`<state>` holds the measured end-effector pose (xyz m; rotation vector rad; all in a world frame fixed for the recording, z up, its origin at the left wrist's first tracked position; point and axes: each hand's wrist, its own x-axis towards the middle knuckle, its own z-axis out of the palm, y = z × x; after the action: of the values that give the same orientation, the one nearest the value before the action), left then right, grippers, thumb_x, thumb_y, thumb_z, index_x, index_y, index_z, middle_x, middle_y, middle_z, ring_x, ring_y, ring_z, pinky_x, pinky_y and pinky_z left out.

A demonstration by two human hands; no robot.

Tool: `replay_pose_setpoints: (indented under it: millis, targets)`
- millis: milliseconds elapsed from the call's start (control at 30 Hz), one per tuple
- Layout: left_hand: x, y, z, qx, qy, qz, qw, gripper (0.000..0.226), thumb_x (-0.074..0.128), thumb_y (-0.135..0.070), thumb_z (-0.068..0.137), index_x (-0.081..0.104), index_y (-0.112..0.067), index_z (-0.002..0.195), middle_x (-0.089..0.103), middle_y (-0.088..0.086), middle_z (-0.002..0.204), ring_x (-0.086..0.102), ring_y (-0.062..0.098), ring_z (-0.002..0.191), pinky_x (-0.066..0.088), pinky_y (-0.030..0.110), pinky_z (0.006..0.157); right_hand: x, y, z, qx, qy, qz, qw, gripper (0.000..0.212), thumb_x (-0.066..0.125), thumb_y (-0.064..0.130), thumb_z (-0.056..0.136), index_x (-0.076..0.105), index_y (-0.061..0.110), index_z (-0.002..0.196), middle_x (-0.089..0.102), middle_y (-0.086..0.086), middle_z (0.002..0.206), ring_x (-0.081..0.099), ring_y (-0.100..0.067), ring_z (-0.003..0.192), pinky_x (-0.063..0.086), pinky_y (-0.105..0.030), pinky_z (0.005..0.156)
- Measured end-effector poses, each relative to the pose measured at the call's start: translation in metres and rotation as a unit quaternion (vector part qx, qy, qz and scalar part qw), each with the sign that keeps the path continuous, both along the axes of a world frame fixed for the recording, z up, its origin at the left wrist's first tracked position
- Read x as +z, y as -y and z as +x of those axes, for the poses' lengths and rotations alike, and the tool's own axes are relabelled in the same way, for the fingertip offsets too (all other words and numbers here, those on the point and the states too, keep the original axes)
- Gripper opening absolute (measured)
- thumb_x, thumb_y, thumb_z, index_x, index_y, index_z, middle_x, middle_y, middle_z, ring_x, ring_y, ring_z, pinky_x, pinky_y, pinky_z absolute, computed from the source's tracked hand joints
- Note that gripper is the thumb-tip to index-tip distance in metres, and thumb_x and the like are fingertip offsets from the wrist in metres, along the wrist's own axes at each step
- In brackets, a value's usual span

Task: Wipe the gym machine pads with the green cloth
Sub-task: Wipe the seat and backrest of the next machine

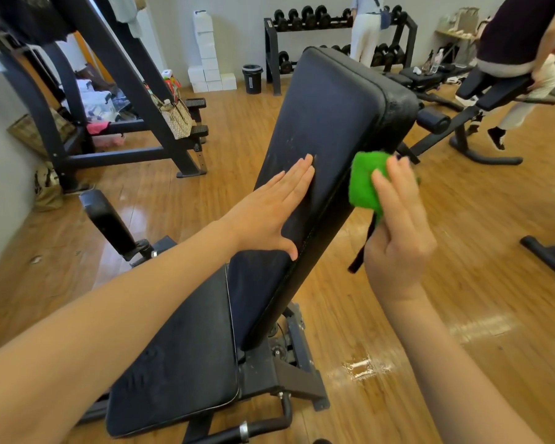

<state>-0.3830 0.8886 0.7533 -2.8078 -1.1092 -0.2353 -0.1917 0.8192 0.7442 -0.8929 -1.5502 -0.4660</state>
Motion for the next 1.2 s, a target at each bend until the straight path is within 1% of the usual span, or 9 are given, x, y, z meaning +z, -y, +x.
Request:
replay_pose_setpoints:
  millis: [133, 267, 433, 633, 733, 933, 1033, 1100, 1200]
  targets:
    - [-0.005, -0.003, -0.005, -0.006, -0.004, 0.012, 1.000, 0.131, 0.074, -0.064, 0.067, -0.018, -0.010, 0.143, -0.024, 0.005, 0.150, -0.020, 0.017, 0.141, -0.007, 0.029, 0.116, 0.008, -0.026, -0.004, -0.003, 0.026, -0.002, 1.000, 0.030, 0.040, -0.001, 0.097, 0.049, -0.006, 0.125, 0.039, -0.021, 0.135, 0.032, -0.036, 0.131, 0.026, -0.044, 0.113]
    - [-0.019, -0.007, -0.018, -0.019, -0.037, 0.003, 0.999, 0.131, 0.076, -0.061, 0.066, -0.019, -0.009, 0.141, -0.026, 0.007, 0.149, -0.020, 0.018, 0.140, -0.007, 0.029, 0.116, -0.023, -0.039, -0.017, -0.023, 0.008, -0.001, 1.000, 0.030, 0.040, 0.001, 0.098, 0.045, -0.001, 0.128, 0.043, -0.022, 0.136, 0.017, -0.017, 0.140, 0.020, -0.039, 0.116]
    - [-0.039, -0.009, -0.021, -0.032, -0.027, -0.010, 0.999, 0.138, 0.082, -0.054, 0.061, -0.019, -0.004, 0.139, -0.026, 0.012, 0.146, -0.019, 0.024, 0.140, -0.001, 0.035, 0.118, -0.087, -0.027, -0.053, -0.037, -0.034, -0.015, 0.999, 0.026, 0.038, 0.003, 0.099, 0.048, 0.000, 0.124, 0.044, -0.014, 0.131, 0.017, -0.015, 0.142, 0.019, -0.035, 0.116]
    - [-0.058, -0.017, -0.018, -0.042, 0.046, -0.003, 0.998, 0.141, 0.089, -0.040, 0.060, -0.017, -0.001, 0.143, -0.017, 0.018, 0.149, -0.009, 0.030, 0.142, 0.007, 0.040, 0.117, -0.201, 0.009, -0.095, -0.044, -0.020, -0.155, 0.987, 0.046, 0.041, -0.008, 0.087, 0.041, 0.007, 0.131, 0.019, 0.011, 0.154, 0.014, -0.011, 0.143, 0.016, -0.029, 0.117]
    - [-0.058, -0.017, -0.018, -0.050, 0.038, -0.023, 0.998, 0.141, 0.087, -0.046, 0.055, -0.021, -0.003, 0.136, -0.025, 0.011, 0.144, -0.017, 0.026, 0.139, 0.002, 0.037, 0.116, -0.228, 0.030, -0.106, -0.039, -0.015, -0.243, 0.969, 0.053, 0.040, -0.011, 0.082, 0.041, 0.009, 0.131, 0.041, -0.004, 0.142, 0.016, -0.012, 0.142, 0.014, -0.024, 0.116]
    - [-0.086, -0.007, -0.034, -0.082, -0.016, 0.018, 0.996, 0.141, 0.085, -0.050, 0.054, -0.010, 0.011, 0.139, -0.013, 0.025, 0.144, -0.005, 0.037, 0.137, 0.015, 0.046, 0.114, -0.206, 0.056, -0.088, -0.079, -0.139, -0.221, 0.962, 0.052, 0.047, -0.017, 0.079, 0.048, 0.000, 0.128, 0.044, -0.014, 0.135, 0.023, -0.007, 0.140, 0.023, -0.025, 0.114]
    - [-0.095, -0.002, -0.033, -0.062, -0.019, -0.045, 0.997, 0.133, 0.081, -0.050, 0.063, -0.020, 0.003, 0.133, -0.028, 0.019, 0.139, -0.020, 0.028, 0.135, 0.000, 0.034, 0.117, -0.177, 0.048, -0.074, -0.104, -0.194, -0.152, 0.964, 0.041, 0.041, -0.015, 0.088, 0.050, -0.002, 0.126, 0.042, -0.015, 0.134, 0.026, -0.010, 0.139, 0.025, -0.030, 0.114]
    - [-0.098, -0.003, -0.032, -0.065, 0.001, -0.052, 0.997, 0.132, 0.082, -0.046, 0.064, -0.020, 0.002, 0.132, -0.027, 0.017, 0.139, -0.020, 0.027, 0.136, -0.002, 0.034, 0.117, -0.167, 0.034, -0.075, -0.113, -0.187, -0.128, 0.967, 0.032, 0.033, -0.003, 0.098, 0.050, -0.006, 0.125, 0.042, -0.016, 0.133, 0.028, -0.016, 0.137, 0.025, -0.032, 0.114]
    - [-0.101, -0.004, -0.034, -0.078, 0.011, -0.010, 0.997, 0.139, 0.089, -0.040, 0.054, -0.011, 0.012, 0.136, -0.012, 0.026, 0.142, -0.004, 0.040, 0.136, 0.015, 0.050, 0.115, -0.183, 0.016, -0.097, -0.083, -0.133, -0.138, 0.978, 0.033, 0.027, 0.007, 0.102, 0.044, -0.004, 0.128, 0.044, -0.018, 0.136, 0.028, -0.023, 0.136, 0.023, -0.034, 0.115]
